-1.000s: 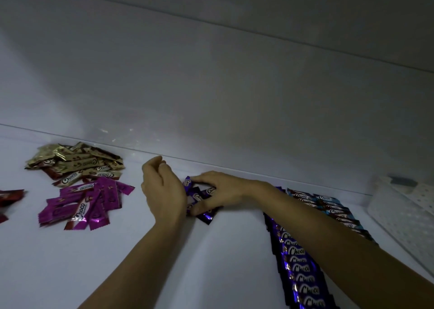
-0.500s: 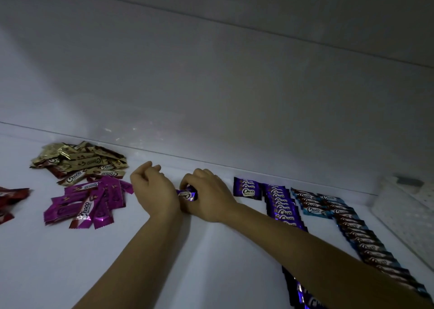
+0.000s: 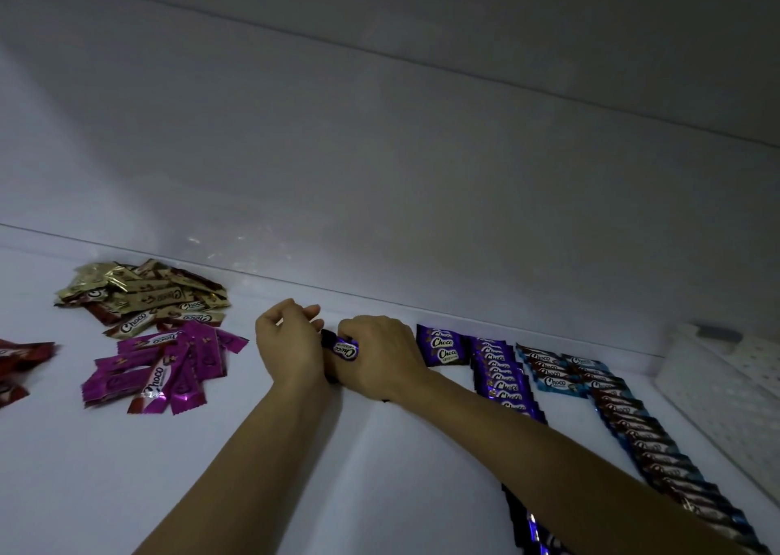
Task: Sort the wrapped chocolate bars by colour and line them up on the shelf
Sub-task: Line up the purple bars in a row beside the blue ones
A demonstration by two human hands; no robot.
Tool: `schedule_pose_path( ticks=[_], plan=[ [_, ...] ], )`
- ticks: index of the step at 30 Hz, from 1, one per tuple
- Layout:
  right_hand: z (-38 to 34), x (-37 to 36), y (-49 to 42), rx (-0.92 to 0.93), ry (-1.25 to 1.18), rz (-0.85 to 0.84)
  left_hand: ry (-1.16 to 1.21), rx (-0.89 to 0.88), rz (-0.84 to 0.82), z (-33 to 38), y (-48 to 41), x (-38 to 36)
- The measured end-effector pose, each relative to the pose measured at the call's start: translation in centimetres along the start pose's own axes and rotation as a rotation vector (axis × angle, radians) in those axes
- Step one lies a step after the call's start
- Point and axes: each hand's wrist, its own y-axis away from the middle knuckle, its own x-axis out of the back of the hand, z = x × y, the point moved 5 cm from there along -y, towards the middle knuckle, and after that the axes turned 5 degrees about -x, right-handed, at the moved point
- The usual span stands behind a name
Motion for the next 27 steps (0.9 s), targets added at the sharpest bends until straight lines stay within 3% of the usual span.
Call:
schedule_pose_path(
  ticks=[5,9,11,16,19,22,24,27],
  plan=[
    [1.3,1.8,-0.8,-0.290,-0.331,0.200,-0.015,0.026,-0.127,0.3,-0.1,-0.6],
    [1.1,3.7,-2.9,-0.606,-0.988,0.375,0.071,0.284,-0.338,-1.2,1.9,-2.2],
    [0.2,3.8,-3.4,-0.668,-1.124,0.362,0.150,0.434,-0.434,-1.5,2.8,-2.7],
    [-1.8,3.5,-3.3,-0.325,-0.561,0.255,0.479,0.587,-0.504,-0.8,3.6,-3.1],
    [-2.0,3.4,-3.3,-0.302,-0.528,0.196,0.461,0.575,-0.481,-1.0,3.6,-2.9],
    [-2.4,4.0,-3.1,-0.160,-0.372,0.170,0.493,0.529,-0.413,-1.0,2.9,-2.4],
    [-2.7,3.6,-2.7,-0.044,-0.200,0.085,0.550,0.524,-0.371,-1.0,2.3,-2.2],
    [-2.6,2.4,-1.9,0.010,-0.130,-0.028,0.560,0.562,-0.358,-1.2,2.3,-2.1]
  ],
)
